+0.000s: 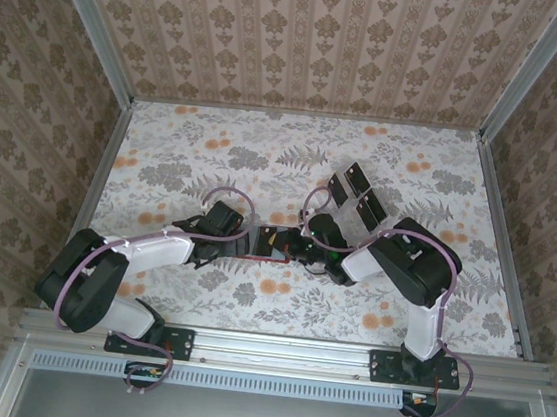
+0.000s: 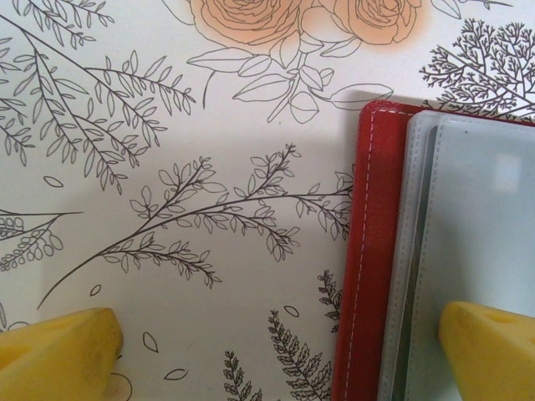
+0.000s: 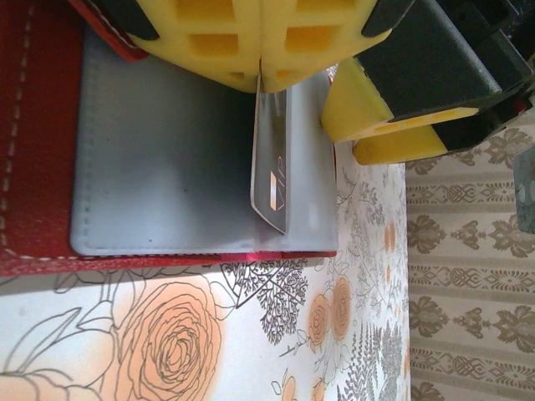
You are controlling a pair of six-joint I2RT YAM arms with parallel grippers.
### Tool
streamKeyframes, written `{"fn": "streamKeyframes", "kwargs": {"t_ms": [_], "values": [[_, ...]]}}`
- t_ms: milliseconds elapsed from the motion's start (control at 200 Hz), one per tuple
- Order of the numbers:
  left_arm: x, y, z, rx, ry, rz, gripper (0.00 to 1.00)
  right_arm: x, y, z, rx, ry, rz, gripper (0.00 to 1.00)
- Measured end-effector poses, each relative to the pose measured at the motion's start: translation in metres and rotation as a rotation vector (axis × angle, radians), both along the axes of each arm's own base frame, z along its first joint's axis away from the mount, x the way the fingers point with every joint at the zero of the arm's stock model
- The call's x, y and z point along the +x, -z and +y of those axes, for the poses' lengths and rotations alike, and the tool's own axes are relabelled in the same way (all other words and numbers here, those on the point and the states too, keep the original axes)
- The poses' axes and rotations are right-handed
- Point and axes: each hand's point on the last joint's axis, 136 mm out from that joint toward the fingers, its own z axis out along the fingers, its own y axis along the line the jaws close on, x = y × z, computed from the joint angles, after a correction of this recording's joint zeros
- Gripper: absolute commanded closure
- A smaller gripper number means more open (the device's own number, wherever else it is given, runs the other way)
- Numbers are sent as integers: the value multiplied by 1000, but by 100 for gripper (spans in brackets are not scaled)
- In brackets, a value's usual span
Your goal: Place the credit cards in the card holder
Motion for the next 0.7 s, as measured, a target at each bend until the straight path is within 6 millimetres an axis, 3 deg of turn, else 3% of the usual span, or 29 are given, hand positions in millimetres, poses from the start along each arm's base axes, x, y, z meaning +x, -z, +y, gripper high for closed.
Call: {"fn": "streamKeyframes", "kwargs": {"t_ms": [600,700], "values": [[0,0,0,0,0,-1,0,9,0,22,-35,-47,22,100],[-1,-1,0,-1,0,0,0,9,1,24,-69,-64,28,83]]}}
